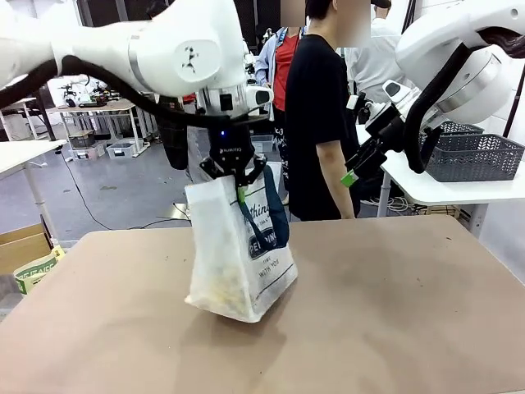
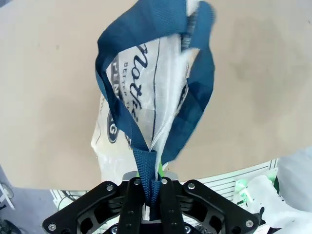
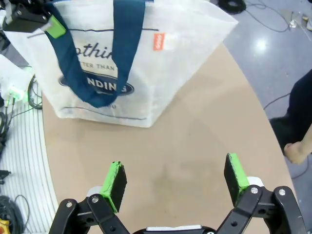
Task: Transfer purchased items from the store into the shopping bag.
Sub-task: Move the Reusable shopping bag to the right side of the table.
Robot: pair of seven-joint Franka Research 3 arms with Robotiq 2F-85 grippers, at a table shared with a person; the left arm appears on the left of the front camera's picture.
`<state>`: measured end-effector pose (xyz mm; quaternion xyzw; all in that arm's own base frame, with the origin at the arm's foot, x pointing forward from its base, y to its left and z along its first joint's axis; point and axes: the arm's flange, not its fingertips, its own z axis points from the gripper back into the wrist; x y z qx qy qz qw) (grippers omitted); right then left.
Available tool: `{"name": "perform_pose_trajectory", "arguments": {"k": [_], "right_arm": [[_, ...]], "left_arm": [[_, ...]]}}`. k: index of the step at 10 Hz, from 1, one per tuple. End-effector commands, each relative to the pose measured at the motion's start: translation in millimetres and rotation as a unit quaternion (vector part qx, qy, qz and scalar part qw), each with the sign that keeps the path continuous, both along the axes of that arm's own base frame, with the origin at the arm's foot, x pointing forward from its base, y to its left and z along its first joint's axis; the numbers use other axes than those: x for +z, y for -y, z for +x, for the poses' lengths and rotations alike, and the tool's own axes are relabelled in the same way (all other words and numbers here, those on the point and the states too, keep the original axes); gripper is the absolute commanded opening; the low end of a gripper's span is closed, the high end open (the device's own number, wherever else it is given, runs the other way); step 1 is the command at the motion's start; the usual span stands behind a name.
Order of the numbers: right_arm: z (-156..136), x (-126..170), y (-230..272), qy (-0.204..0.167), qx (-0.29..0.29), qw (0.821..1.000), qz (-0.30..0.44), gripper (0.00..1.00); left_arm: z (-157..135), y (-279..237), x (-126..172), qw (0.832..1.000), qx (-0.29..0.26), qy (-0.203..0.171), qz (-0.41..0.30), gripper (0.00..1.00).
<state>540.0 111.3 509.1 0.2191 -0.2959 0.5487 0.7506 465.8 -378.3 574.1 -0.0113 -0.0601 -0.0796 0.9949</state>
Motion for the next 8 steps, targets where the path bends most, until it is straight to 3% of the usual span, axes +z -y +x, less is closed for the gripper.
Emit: {"name": "perform_pose_trajectory", "arguments": {"k": [1,8], "right_arm": [[0,0,0,0.002,-0.002,1.000,-0.004,1.00],[0,0,0,0.002,-0.002,1.000,-0.004,1.00]], "left_arm": [[-2,-7,38,0.999,0.010,0.027,0.013,0.00],[-55,-115,115,0.993,0.055,0.094,0.050,0.00]]}}
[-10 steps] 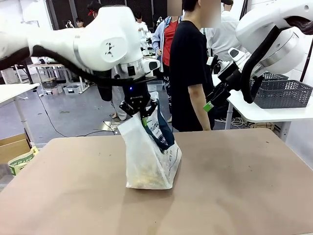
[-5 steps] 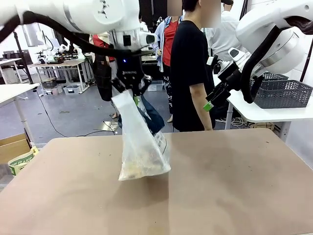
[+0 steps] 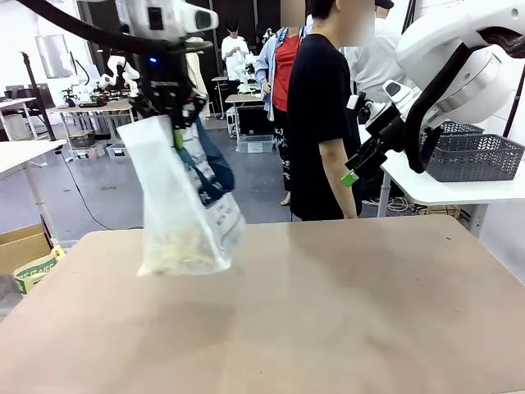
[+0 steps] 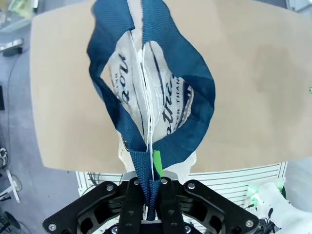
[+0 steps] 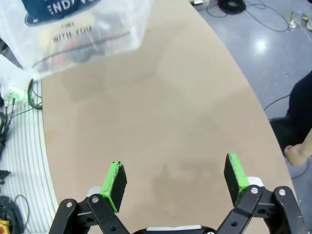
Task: Transfer purchased items from the store into the shopping bag.
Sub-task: Move the Reusable shopping bag to the right side of the table.
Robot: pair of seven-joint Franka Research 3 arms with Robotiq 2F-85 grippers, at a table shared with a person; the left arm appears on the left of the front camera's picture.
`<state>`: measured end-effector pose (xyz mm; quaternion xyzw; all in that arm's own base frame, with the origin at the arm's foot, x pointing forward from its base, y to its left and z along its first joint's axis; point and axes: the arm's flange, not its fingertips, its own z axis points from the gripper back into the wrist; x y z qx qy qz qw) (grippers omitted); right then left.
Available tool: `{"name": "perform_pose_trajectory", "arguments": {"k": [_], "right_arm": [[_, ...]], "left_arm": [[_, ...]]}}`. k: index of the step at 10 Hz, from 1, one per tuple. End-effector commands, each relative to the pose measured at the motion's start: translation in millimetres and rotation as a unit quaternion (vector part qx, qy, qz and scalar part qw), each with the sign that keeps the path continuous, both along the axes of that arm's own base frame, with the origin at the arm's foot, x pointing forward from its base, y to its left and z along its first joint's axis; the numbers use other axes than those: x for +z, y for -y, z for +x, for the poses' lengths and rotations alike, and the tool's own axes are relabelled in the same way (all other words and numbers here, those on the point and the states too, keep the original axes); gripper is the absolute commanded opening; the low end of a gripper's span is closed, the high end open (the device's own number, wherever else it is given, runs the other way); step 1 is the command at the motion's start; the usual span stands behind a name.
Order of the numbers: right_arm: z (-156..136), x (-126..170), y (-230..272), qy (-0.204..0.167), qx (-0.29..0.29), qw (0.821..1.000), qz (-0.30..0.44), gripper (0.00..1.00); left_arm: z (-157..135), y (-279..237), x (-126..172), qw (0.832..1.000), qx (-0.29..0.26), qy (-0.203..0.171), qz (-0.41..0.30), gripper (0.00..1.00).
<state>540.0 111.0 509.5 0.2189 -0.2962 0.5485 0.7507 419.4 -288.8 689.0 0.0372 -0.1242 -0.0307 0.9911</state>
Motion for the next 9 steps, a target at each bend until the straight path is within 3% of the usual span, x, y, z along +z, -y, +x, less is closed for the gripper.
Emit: {"name": "perform_pose_trajectory", "arguments": {"k": [1,4,5,6,9], "right_arm": [[0,0,-1,0.001,-0.002,1.000,-0.004,1.00],[0,0,-1,0.001,-0.002,1.000,-0.004,1.00],[0,0,-1,0.001,-0.002,1.000,-0.004,1.00],[0,0,-1,0.001,-0.002,1.000,-0.004,1.00],[0,0,-1,0.001,-0.002,1.000,-0.004,1.00]], "left_arm": [[-14,-41,6,0.999,0.012,0.033,0.015,0.00],[-19,-77,12,0.999,0.026,0.023,0.024,0.00],[-19,-70,6,0.999,0.008,0.032,0.014,0.00],[-14,-68,13,0.999,0.035,0.016,0.017,0.00],[-14,-68,13,0.999,0.035,0.016,0.017,0.00]]}}
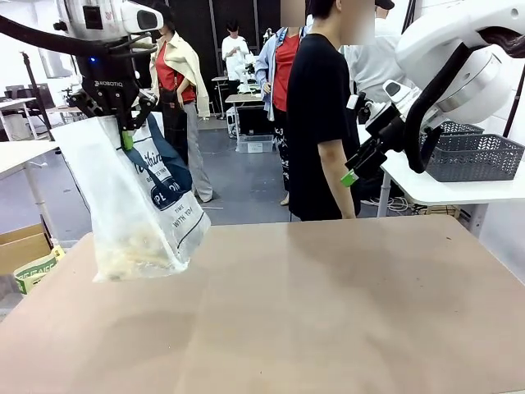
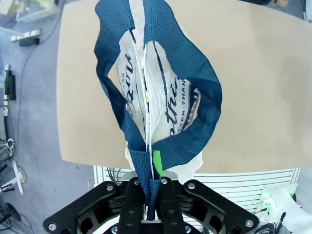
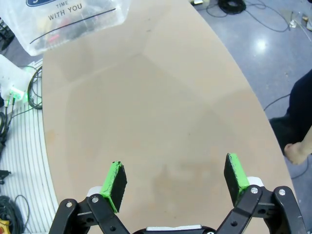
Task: Transfer purchased items from the store into the shopping bag.
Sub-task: Move the Reusable shopping bag to the right side of the table.
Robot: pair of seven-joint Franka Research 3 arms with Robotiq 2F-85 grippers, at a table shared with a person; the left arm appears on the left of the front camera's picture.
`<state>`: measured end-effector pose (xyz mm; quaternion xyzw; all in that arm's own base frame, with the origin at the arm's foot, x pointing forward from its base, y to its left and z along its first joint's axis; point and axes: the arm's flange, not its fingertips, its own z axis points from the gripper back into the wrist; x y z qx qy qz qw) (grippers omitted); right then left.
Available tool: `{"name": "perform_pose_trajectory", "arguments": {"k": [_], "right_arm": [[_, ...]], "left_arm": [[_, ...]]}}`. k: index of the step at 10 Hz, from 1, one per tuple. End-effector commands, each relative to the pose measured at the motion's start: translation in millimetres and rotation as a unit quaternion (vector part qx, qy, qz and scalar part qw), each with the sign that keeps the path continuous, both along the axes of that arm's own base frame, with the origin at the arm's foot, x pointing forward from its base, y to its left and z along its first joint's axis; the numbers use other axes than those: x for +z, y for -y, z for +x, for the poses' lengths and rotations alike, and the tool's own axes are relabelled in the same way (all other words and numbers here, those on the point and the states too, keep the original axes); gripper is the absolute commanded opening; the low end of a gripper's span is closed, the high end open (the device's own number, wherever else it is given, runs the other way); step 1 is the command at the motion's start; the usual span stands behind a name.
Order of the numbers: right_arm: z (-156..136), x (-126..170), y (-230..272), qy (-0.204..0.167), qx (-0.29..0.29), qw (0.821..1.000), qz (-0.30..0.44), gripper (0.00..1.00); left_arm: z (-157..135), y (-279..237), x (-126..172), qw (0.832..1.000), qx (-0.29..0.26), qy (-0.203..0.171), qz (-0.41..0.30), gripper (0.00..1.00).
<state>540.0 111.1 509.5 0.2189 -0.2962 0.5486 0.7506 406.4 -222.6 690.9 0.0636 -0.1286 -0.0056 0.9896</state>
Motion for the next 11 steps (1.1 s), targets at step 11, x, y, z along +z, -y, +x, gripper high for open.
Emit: {"name": "perform_pose_trajectory", "arguments": {"k": [11], "right_arm": [[0,0,0,0.001,-0.002,1.000,-0.004,1.00]], "left_arm": [[92,-99,-77,0.997,0.073,0.037,-0.010,0.00]]}}
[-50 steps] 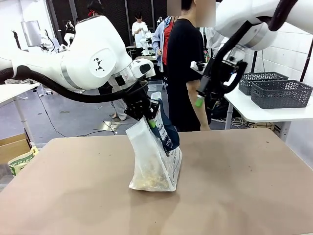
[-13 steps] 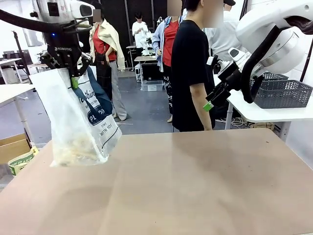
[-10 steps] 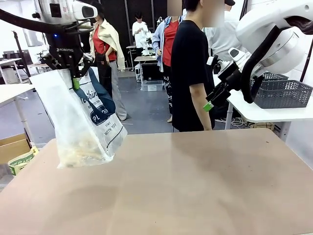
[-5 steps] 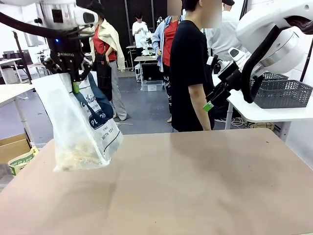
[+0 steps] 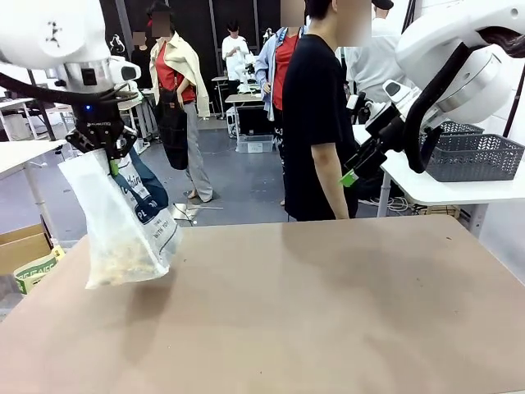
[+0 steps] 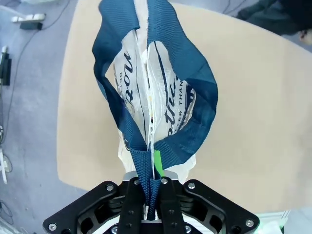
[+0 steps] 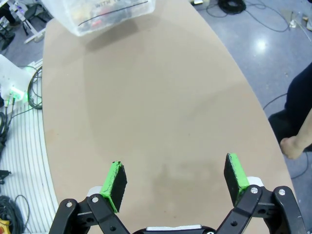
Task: Transfer purchased items from the store into the shopping bag.
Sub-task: Move the Reusable shopping bag to the right side of the table.
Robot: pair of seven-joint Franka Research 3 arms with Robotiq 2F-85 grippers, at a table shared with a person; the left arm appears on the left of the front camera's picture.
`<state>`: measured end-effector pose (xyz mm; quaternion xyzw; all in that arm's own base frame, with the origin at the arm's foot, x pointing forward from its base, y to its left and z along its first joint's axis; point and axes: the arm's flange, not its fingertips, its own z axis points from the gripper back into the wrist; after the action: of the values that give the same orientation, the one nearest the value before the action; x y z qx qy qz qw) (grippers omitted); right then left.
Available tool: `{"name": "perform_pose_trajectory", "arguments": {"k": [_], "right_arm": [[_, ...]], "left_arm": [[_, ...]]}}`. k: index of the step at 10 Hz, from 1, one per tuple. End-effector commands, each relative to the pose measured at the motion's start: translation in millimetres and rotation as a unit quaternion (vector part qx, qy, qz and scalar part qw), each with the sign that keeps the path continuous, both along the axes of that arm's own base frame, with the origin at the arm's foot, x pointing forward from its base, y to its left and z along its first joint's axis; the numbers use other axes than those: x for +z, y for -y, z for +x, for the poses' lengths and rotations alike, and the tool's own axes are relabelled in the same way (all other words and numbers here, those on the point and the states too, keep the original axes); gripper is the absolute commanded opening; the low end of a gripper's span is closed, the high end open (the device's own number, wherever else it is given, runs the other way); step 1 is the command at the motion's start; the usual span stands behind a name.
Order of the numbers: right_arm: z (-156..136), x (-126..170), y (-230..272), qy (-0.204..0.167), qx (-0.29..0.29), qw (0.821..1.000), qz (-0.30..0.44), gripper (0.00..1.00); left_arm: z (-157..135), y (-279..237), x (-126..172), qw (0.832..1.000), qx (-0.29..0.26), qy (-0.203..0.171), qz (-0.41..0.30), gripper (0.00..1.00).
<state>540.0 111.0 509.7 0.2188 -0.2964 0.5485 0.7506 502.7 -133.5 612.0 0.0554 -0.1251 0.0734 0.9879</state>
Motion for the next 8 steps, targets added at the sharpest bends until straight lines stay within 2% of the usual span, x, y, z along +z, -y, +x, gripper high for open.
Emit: {"name": "perform_pose_trajectory", "arguments": {"k": [1,3,4,8], "right_arm": [[0,-1,-1,0.001,-0.002,1.000,-0.004,1.00],[0,-1,-1,0.001,-0.002,1.000,-0.004,1.00],[0,-1,-1,0.001,-0.002,1.000,-0.004,1.00],[0,-1,-1,0.001,-0.002,1.000,-0.004,1.00]], "left_arm": [[-2,-25,-4,0.999,-0.008,0.040,0.012,0.00],[3,-49,-14,0.998,0.001,0.051,0.031,0.00],[4,-63,-21,0.997,-0.012,0.069,0.025,0.00],[-5,-104,-33,0.998,-0.042,0.049,0.024,0.00]]}}
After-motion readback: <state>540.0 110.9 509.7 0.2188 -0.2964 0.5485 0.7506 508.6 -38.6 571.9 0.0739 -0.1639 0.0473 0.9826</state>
